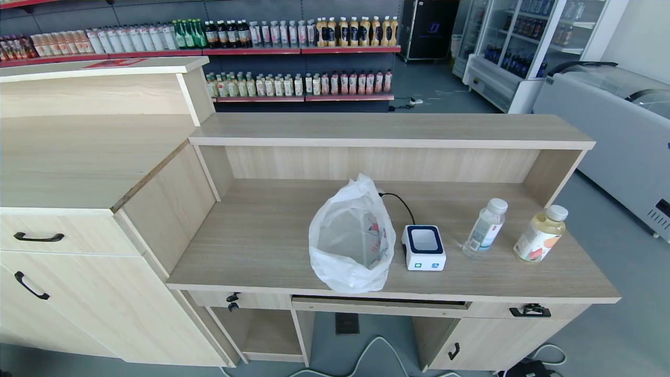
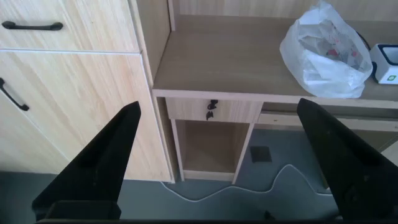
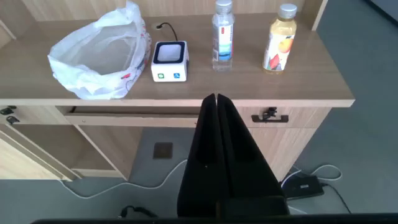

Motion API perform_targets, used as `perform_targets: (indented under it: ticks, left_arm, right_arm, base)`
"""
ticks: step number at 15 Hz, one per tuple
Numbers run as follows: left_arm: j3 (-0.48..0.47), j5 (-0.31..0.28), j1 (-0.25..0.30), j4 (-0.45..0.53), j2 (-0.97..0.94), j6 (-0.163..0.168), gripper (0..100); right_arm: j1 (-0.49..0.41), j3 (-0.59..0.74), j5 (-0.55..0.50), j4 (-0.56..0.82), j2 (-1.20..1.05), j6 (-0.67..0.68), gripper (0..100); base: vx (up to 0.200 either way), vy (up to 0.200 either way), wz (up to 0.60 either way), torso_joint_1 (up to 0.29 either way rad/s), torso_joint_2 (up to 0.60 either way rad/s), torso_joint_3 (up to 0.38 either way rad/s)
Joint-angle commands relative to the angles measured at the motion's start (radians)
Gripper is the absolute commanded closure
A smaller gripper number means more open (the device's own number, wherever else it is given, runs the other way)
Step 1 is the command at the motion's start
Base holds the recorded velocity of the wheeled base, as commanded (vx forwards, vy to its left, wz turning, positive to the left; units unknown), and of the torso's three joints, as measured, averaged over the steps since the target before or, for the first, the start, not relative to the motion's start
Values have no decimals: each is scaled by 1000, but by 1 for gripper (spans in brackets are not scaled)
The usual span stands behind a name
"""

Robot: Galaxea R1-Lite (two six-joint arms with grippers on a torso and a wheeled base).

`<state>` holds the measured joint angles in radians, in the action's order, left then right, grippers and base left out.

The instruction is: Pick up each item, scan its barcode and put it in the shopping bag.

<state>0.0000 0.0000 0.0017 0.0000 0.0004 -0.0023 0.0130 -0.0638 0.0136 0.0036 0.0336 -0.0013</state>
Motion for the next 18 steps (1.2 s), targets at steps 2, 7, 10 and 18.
perform_targets:
  ticks: [2,7,10,18]
  left_arm:
    - [0,0,0,0,0,-1,0]
    - [0,0,0,0,0,-1,0]
    - [0,0,0,0,0,-1,0]
    - [0,0,0,0,0,-1,0]
  right_arm:
    - [1,-525,0,53,649,41,100]
    - [-159,-588,28,-353,1167,-19,0]
    - [-275,-562,42,-475,1376,-40,0]
    - [-528,-530,378,-695,1767,-296,0]
  base:
    - [0,0,0,0,0,0]
    - [0,0,0,0,0,0]
    - [0,0,0,0,0,0]
    - [0,0,0,0,0,0]
